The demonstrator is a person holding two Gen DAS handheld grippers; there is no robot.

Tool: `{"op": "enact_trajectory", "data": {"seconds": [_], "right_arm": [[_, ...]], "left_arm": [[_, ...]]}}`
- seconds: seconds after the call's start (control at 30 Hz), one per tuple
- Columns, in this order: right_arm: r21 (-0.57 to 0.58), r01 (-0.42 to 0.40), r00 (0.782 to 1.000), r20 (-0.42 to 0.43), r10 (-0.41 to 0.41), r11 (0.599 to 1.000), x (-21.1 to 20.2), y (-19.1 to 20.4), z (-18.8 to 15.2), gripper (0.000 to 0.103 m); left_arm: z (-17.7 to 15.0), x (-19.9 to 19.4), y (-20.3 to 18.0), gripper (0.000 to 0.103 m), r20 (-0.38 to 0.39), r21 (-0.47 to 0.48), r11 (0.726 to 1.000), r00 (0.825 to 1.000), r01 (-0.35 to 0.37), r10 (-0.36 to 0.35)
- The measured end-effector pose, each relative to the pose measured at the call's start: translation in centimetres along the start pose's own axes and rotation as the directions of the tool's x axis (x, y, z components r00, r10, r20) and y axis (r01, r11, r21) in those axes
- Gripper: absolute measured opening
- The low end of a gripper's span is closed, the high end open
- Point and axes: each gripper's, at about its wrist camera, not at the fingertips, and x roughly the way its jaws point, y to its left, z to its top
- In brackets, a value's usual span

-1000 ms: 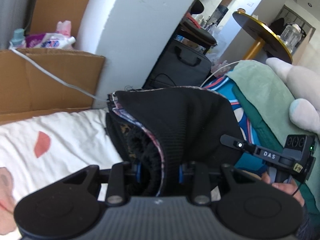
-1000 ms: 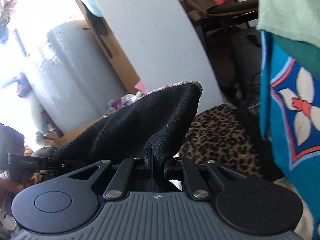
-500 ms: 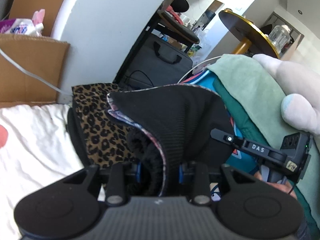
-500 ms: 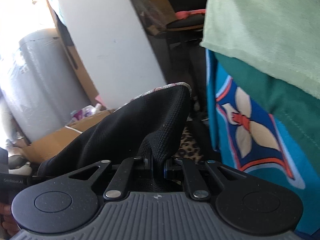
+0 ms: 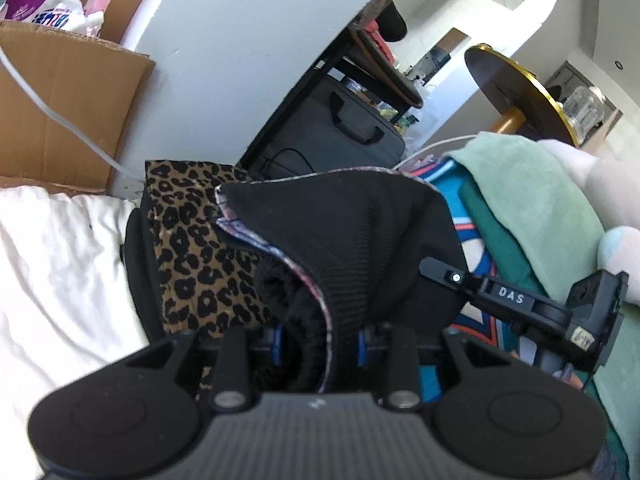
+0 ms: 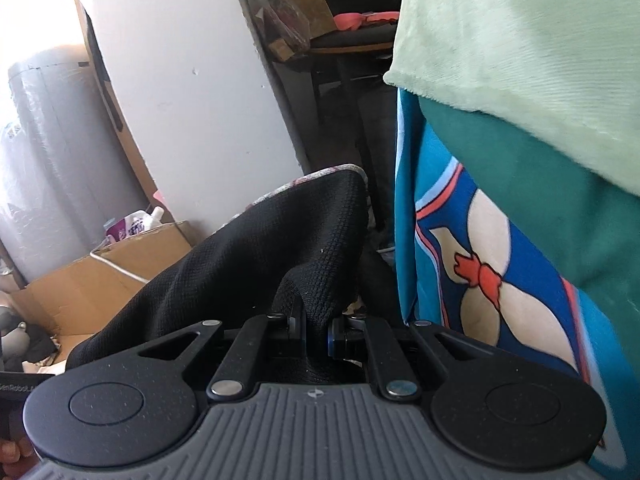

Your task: Fold clothes

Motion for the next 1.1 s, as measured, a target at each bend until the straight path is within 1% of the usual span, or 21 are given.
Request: {"op": "enact_trajectory", "data": {"seconds": [0.2,0.37,0.47,0.57,0.8,0.97,1.1], "right_arm": [[0.034,0.004,1.000,-0.011,-0.004,0.999,2.7,-0.1,0.8,0.008],[0.013,0.015,1.000,-0.024,-0.015,1.000,4.9,0.6,1.5,0.008],[0.005,0.031,0.999,-0.024,-0.031,0.999,6.1,0.8,1.9,0.008],[0.001,0.030,0.999,-0.031,-0.030,1.000,7.4,0.9,2.3,0.008],[-0.006,0.045,0.998,-0.051,-0.045,0.999,10.8,0.6,2.8,0.008],[0.001,0.036,0.997,-0.072,-0.036,0.999,13.7,-0.4,2.9,0.008],[-0.028,0.049,0.995,-0.091,-0.051,0.998,15.7,-0.5,2.6,0.008]], "left_arm": [[1.2,0.6,1.8,0.034,-0.017,-0.018,1.000,1.000,0.018,-0.018],[2.3,1.5,3.3,0.034,-0.024,-0.048,0.999,0.999,0.022,-0.024],[3.1,2.1,4.1,0.034,-0.028,-0.050,0.998,0.999,0.033,-0.035],[3.8,2.8,5.0,0.034,-0.026,-0.054,0.998,0.999,0.038,-0.039],[5.1,4.9,6.8,0.034,-0.033,-0.062,0.997,0.999,0.035,-0.037],[5.8,6.5,8.3,0.034,-0.037,-0.071,0.997,0.999,0.026,-0.028],[6.4,7.8,9.3,0.034,-0.045,-0.062,0.998,0.999,0.011,-0.014]]}}
